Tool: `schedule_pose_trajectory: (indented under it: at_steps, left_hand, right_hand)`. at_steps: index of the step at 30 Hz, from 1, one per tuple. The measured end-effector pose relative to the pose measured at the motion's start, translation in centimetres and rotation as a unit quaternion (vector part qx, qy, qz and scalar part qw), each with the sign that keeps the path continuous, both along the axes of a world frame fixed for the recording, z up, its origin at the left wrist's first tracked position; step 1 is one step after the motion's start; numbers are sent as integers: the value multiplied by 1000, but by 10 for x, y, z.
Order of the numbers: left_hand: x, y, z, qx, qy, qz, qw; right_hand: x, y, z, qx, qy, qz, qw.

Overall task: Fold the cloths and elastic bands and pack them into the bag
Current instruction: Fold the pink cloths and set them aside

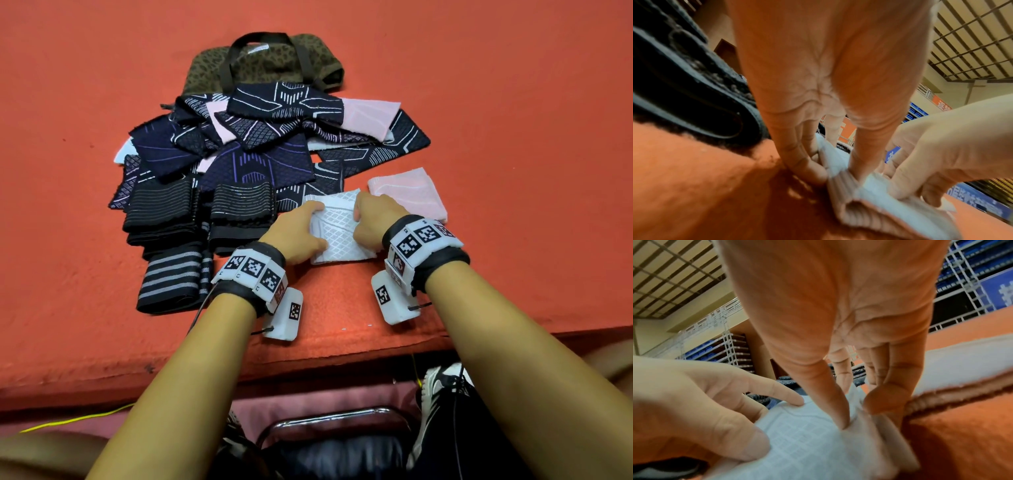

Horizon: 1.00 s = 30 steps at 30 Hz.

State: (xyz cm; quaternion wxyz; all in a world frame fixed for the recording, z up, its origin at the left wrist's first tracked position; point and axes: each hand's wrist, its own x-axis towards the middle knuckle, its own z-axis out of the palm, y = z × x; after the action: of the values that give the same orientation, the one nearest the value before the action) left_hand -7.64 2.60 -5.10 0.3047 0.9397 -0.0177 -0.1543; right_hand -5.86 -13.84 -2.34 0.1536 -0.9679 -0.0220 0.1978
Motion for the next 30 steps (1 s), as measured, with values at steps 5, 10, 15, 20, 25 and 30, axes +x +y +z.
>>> schedule_pose_trajectory:
  at_steps: [5, 10, 15, 20, 25, 30]
  left_hand:
    - [2, 2, -1, -19, -15, 14, 1000]
    - [5, 5, 1, -68, -29, 34, 997]
    - [6, 7, 0, -82, -19, 62, 995]
    - [7, 7, -2, -109, 12, 68, 992]
    - [8, 7, -2, -131, -9, 67, 989]
    - [12, 5, 4, -171, -62, 90, 979]
  right_hand:
    - [1, -3, -1, 66, -17, -33, 997]
    - [3, -2, -3, 70, -39, -62, 995]
    - [4, -5, -6, 31, -25, -52, 998]
    - [2, -6, -13, 12, -12, -22, 1000]
    - [4, 0, -16, 47, -6, -29, 998]
    - [7, -6, -9, 130, -25, -61, 989]
